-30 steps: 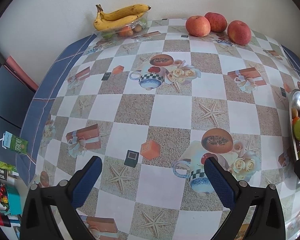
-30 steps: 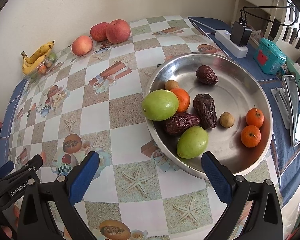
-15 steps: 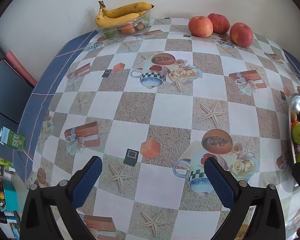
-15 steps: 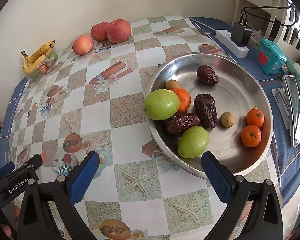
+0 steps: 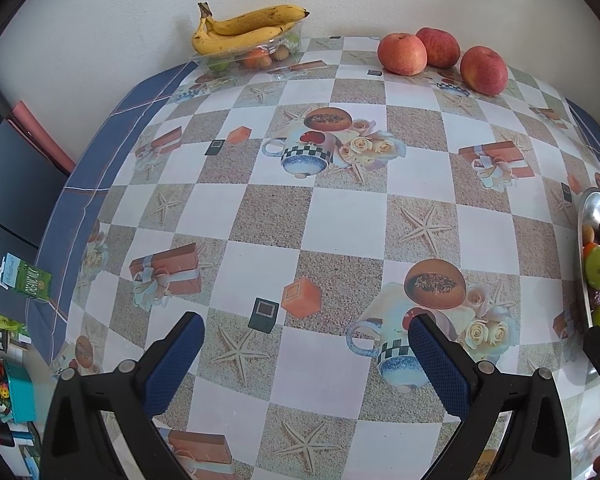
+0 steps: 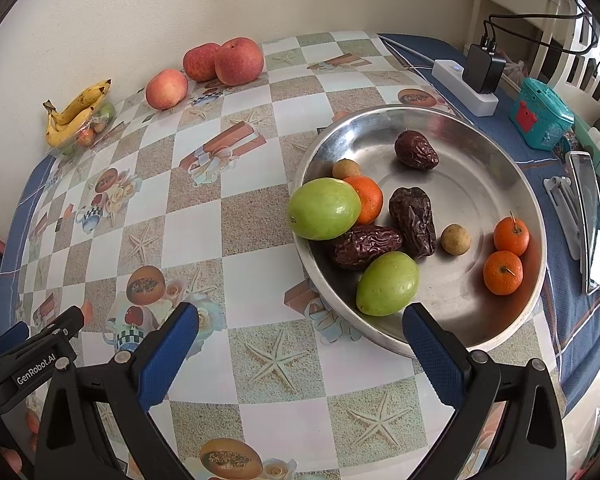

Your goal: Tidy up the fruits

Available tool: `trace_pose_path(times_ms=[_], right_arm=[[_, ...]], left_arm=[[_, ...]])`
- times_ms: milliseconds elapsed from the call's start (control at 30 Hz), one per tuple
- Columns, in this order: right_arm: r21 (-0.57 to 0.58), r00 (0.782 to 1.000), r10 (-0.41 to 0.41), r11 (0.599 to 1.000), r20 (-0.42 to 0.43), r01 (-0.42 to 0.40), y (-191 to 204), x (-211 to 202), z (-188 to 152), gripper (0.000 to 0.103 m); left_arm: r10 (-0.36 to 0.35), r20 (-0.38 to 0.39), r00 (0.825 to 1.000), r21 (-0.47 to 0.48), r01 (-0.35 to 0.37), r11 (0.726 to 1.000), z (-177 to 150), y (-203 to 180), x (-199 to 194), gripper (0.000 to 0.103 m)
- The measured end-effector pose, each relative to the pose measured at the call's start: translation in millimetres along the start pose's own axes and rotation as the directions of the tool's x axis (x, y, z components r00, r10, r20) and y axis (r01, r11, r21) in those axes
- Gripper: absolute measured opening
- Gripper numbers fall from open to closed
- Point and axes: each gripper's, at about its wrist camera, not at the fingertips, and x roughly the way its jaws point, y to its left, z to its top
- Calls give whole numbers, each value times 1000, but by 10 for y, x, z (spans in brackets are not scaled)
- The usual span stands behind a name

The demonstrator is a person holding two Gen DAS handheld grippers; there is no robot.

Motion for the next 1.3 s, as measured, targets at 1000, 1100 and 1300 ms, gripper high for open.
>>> trace_pose_path(times_ms=[1000, 1100, 1300], right_arm=[[-15, 1000, -2, 1000, -9, 2, 26, 16, -5, 102], [-15, 1000, -2, 1000, -10, 2, 26, 15, -2, 102], [-20, 1000, -2, 1000, -15, 2, 37, 28, -13, 102]], left_arm=[[0, -5, 1000, -11, 0, 1000, 3, 12, 5, 103], [0, -7, 1000, -10, 0, 1000, 6, 16, 6, 103], [-1, -9, 1000, -13, 1, 1000, 0, 23, 7, 103]])
